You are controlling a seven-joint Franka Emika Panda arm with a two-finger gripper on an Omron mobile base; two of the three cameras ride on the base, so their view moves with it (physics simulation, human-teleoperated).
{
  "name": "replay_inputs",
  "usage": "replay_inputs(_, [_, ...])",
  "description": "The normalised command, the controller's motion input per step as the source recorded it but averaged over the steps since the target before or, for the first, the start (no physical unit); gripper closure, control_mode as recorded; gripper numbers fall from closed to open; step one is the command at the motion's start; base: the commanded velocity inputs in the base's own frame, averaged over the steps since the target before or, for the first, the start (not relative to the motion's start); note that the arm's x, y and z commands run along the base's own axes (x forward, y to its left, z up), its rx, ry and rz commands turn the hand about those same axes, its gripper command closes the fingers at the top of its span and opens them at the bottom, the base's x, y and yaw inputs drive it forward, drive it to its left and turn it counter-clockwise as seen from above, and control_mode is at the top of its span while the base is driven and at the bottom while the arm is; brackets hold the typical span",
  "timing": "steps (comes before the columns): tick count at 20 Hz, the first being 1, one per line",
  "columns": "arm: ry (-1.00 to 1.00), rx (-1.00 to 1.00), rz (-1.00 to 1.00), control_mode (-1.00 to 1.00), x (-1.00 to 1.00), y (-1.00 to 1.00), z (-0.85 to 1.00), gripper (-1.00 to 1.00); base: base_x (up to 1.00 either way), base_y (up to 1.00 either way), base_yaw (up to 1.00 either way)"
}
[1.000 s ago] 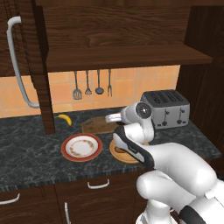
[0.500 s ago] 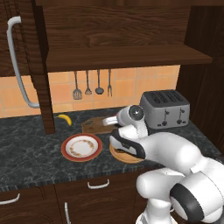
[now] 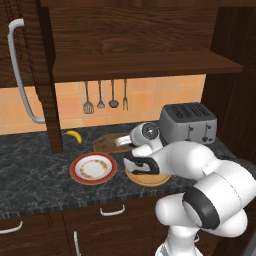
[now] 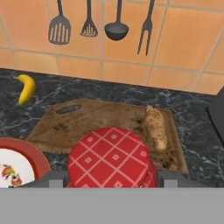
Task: From the different types of pastries on the counter, select a croissant and place it on the cutting board. Then retrieve a jar of jam from the cabinet and place it alongside the croissant on the cutting board.
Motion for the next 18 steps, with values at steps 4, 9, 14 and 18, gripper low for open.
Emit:
replay_inputs(4, [0.00,-0.01,0.00,-1.00,0.39,0.04,-0.15,1.00,0.00,0.00,0.00])
replay_inputs(9, [0.00,0.00,0.00,-1.00,0.44,0.04,-0.12,1.00,0.00,0.00,0.00])
replay_inputs(14, [0.00,-0.01,0.00,-1.00,0.23,0.06,-0.45,1.00,0.00,0.00,0.00])
replay_inputs(18, [0.00,0.00,0.00,-1.00,0.15,0.04,-0.48,1.00,0.00,0.00,0.00])
